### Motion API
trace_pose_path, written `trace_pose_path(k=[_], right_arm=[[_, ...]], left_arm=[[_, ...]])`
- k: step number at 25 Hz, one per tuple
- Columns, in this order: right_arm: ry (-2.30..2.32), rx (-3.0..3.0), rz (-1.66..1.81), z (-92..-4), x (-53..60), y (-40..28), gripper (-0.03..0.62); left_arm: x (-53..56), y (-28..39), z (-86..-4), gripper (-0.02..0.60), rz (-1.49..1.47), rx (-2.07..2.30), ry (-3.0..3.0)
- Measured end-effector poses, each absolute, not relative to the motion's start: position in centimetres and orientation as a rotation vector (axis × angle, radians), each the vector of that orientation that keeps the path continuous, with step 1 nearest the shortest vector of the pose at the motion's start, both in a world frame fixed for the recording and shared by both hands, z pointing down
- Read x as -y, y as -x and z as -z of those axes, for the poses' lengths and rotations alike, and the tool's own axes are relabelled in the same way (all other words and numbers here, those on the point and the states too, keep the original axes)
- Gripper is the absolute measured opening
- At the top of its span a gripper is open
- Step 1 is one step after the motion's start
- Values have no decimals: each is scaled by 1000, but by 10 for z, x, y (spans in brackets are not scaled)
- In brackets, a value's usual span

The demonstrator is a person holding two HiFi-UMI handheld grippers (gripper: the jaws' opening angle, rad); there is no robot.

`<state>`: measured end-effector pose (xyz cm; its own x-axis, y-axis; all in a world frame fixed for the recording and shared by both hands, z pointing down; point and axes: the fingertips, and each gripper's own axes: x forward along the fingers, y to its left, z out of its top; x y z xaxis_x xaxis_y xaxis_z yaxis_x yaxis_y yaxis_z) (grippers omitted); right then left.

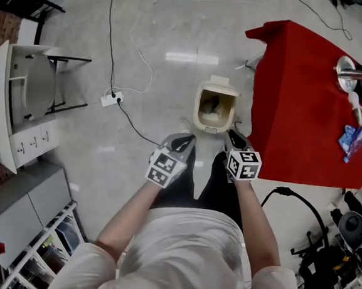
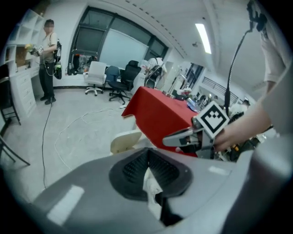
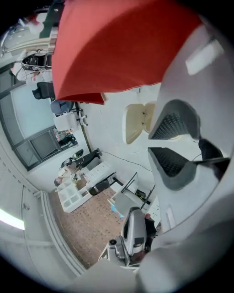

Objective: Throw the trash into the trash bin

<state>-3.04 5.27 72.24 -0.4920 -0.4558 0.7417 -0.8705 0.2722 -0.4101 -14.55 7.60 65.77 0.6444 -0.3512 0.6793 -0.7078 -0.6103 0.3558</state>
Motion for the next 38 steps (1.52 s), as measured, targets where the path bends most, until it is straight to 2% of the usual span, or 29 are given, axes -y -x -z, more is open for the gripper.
trace_pose_path(k=[5, 13, 38], right_arm=[[-1197, 2139, -1072, -655, -62, 27, 2], [-1167, 2207, -997, -583, -77, 25, 0], [-1446, 2177, -983, -527, -105, 25, 0]], left_arm=[[-90, 133, -608, 3, -727, 768, -2277], [-91, 135, -550, 3, -692, 718, -2330], [-97, 144, -498, 3, -731, 503, -2557]])
